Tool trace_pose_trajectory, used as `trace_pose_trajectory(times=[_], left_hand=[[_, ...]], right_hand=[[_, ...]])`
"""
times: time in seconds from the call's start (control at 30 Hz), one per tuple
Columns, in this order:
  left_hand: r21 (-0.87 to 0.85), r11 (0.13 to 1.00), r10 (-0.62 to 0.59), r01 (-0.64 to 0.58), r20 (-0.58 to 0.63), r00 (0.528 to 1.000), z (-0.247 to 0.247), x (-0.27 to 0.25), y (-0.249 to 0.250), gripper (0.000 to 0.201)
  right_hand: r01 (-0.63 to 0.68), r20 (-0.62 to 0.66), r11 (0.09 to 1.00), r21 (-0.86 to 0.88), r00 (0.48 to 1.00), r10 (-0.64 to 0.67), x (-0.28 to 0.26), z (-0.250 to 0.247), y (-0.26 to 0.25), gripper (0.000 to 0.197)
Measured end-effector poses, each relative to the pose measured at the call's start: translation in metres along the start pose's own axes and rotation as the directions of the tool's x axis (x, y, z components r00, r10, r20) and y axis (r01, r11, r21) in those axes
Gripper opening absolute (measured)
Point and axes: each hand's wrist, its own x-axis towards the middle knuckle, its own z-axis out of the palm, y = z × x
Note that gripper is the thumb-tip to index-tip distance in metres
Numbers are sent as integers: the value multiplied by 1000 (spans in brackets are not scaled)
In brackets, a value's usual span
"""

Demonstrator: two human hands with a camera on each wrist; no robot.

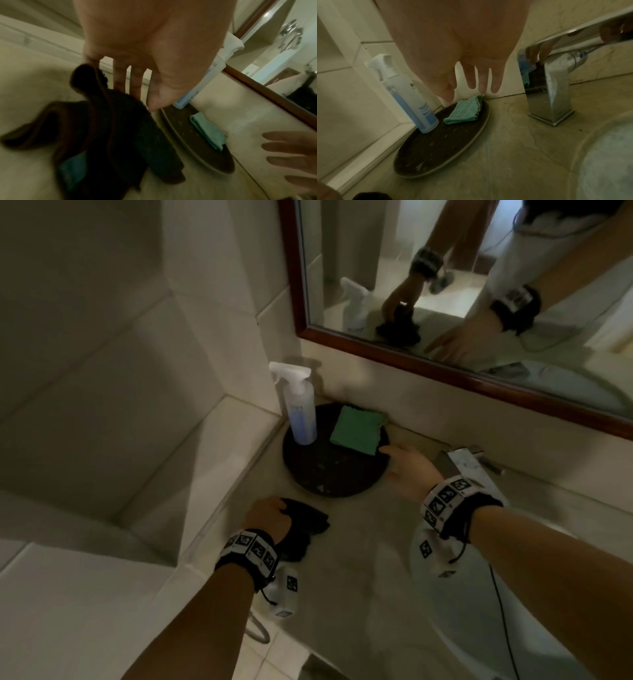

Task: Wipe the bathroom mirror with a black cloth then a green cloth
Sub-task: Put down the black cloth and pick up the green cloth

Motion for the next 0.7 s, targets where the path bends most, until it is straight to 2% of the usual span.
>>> trace_pose_trajectory(times=[0.13, 0.23, 0.4, 0.7], left_hand=[[44, 998, 39, -36, -89, 995, -16, 26, 27, 32], [42, 985, 167, -164, -53, 985, -24, 47, 51, 30], [2, 932, 363, -363, -13, 932, -18, 73, 88, 25], [-51, 864, 503, -501, 51, 863, -1, 104, 115, 33]], right_hand=[[-74, 26, 997, -5, 997, 74, 29, 6, 0, 52], [-108, 43, 994, -19, 993, 109, 49, 9, 2, 54], [-67, 49, 997, -22, 996, 68, 85, 25, 2, 48], [-81, 102, 971, -227, 989, 106, 136, 50, 1, 50]])
